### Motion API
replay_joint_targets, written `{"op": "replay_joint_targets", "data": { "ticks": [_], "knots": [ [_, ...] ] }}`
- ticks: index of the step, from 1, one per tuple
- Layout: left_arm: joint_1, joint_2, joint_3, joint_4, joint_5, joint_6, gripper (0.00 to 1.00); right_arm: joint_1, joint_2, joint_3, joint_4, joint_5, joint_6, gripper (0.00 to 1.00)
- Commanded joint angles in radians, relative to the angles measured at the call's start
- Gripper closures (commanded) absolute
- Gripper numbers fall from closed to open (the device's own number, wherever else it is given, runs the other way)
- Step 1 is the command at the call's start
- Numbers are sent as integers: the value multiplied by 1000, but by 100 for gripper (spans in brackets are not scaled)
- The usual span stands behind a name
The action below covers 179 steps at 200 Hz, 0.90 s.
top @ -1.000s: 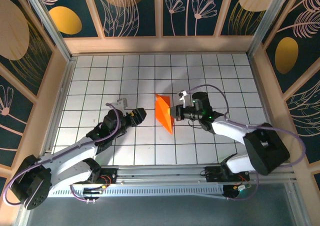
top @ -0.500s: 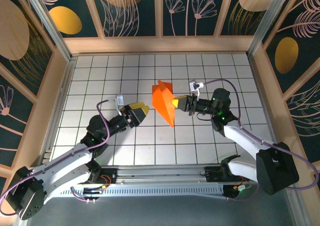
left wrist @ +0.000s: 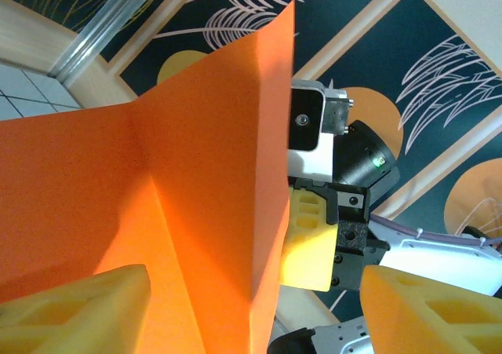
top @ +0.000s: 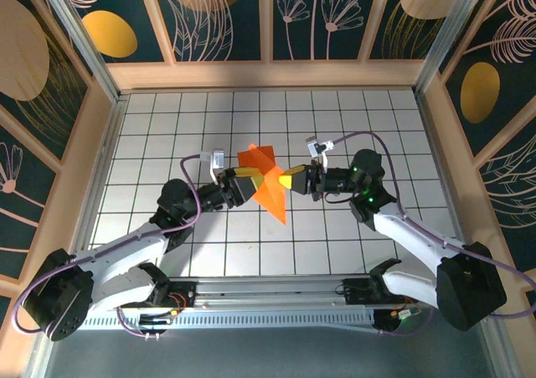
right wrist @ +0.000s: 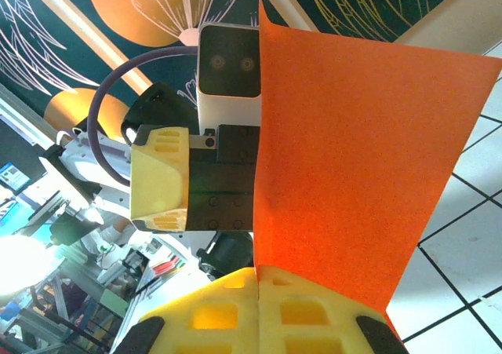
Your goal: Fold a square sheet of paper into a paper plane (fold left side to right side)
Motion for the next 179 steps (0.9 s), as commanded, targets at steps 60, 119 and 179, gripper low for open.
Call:
{"op": "replay_joint_targets", "data": {
  "ticks": [60,119,179],
  "knots": [
    [0,16,45,31,33,24,56,14,39,47,25,-23,13,100],
    [1,16,44,2,4,30,73,14,41,57,5,-15,6,100],
    [1,14,44,-9,-20,33,88,14,37,75,-49,-1,-26,96]
  ]
}}
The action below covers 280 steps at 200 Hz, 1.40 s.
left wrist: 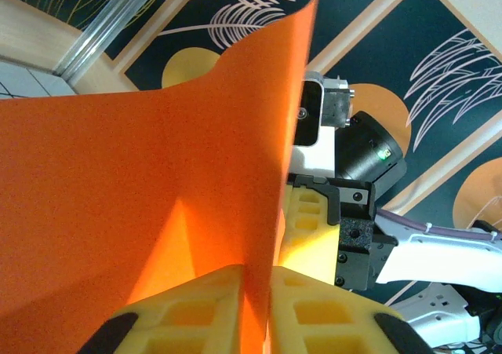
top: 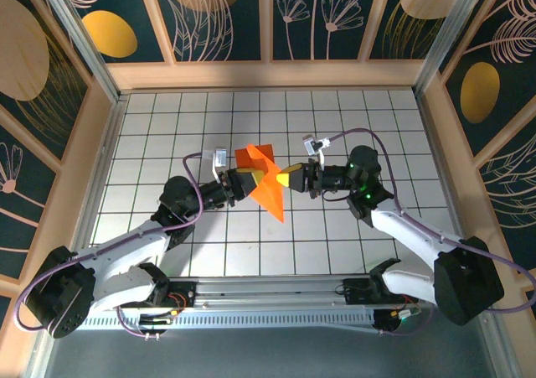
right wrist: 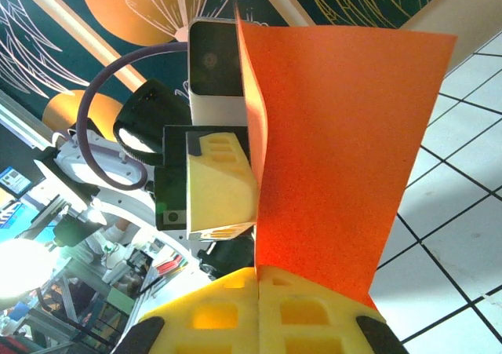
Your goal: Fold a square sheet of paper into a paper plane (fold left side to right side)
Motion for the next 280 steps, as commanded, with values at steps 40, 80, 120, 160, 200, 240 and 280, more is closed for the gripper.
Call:
{"op": "replay_joint_targets", "data": {
  "ticks": [40,80,120,160,200,240,280],
  "knots": [
    [1,-6,23,15,-26,8,95,6,-35,73,-156,66,-103,83],
    [1,-21,7,23,-71,-5,100,-23,-145,88,-369,250,-194,56],
    [1,-36,-16,42,-111,-16,100,-53,-236,66,-551,389,-221,20],
    [1,-48,-30,48,-148,-11,100,-55,-305,-26,-560,403,-137,1],
    [1,-55,-64,91,-181,-20,100,-52,-333,-95,-490,331,-54,1],
    [1,-56,-76,129,-172,-30,100,-15,-343,-172,-304,261,53,1],
    [1,-49,-68,155,-150,-39,100,103,-292,-173,-214,262,36,1]
  ]
}}
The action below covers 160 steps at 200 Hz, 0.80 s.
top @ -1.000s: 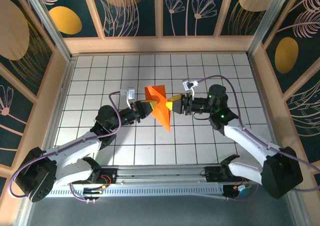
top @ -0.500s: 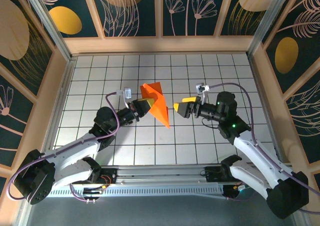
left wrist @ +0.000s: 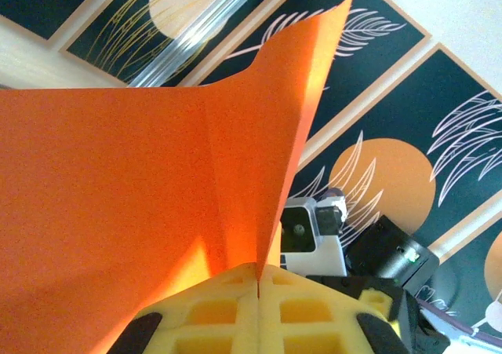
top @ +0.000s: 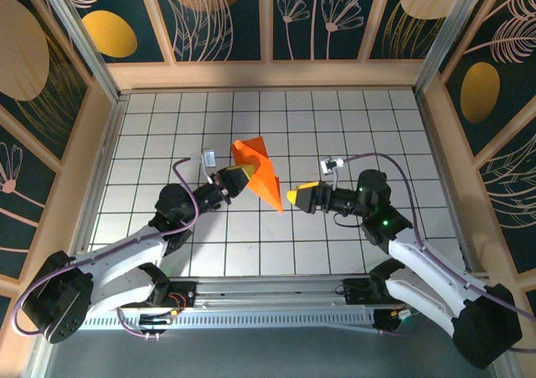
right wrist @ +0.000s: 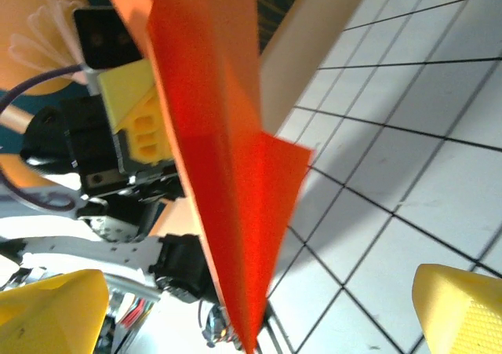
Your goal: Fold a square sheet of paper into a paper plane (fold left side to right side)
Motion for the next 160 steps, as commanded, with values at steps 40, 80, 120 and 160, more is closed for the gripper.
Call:
{"op": "replay_joint_targets", "data": {
  "ticks": [40,80,120,160],
  "knots": [
    [1,8,4,119,48,-39,100,120,113,36,178,-22,-24,1],
    [-1,30,15,133,79,-51,100,120,164,81,233,-44,-21,7],
    [-3,51,16,148,94,-64,100,118,187,131,207,-34,-51,21],
    [-2,53,2,148,85,-65,100,110,190,166,161,-7,-82,41]
  ]
}}
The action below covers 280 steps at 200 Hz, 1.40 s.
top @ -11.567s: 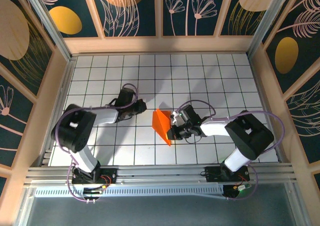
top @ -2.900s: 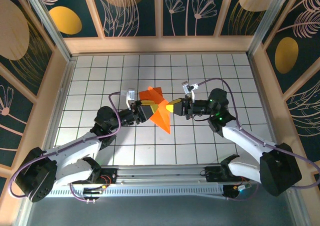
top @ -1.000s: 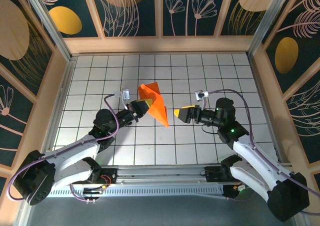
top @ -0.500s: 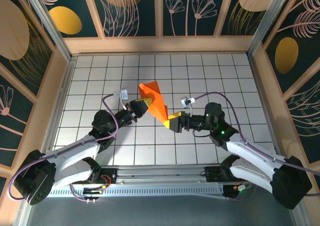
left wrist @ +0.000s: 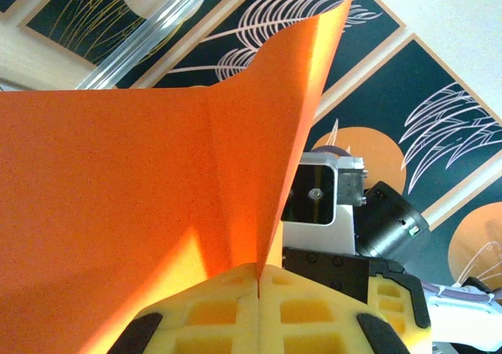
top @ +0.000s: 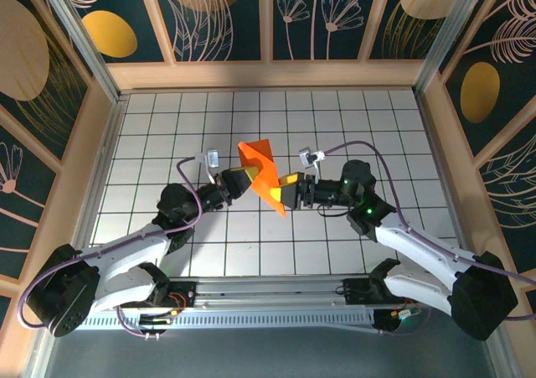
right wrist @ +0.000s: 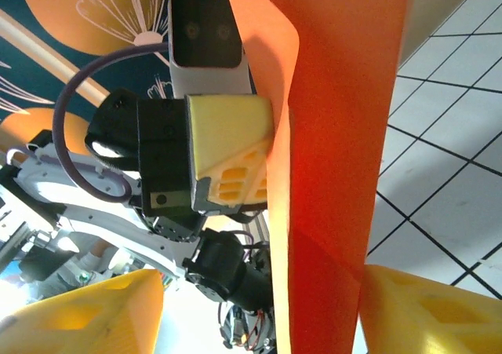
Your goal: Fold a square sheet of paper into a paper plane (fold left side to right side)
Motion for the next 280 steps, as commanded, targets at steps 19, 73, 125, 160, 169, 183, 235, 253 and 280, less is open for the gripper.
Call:
{"op": "replay_joint_targets", "data": {
  "ticks": [19,73,125,160,169,183,235,253,280],
  "knots": [
    [-4,9,1,69,13,-14,100,-3,6,55,-31,32,-44,49],
    [-5,34,-2,71,9,-19,100,-2,14,80,-82,57,-65,74],
    [-5,8,-11,-12,-41,15,65,-2,3,100,-178,116,-106,89],
    [-5,-90,-10,-219,-146,93,55,1,3,140,-297,193,-158,96],
    [-6,-121,-10,-290,-185,113,53,6,5,156,-339,229,-180,98],
    [-5,-170,-16,-383,-252,137,49,17,12,186,-410,304,-215,100],
    [-4,-372,-66,-684,-494,161,41,127,89,332,-698,708,-329,100],
    [-5,-420,-55,-840,-605,156,39,182,152,400,-806,905,-347,100],
    [-5,-465,-44,-1020,-739,126,36,256,278,505,-952,1210,-342,100]
  ]
}}
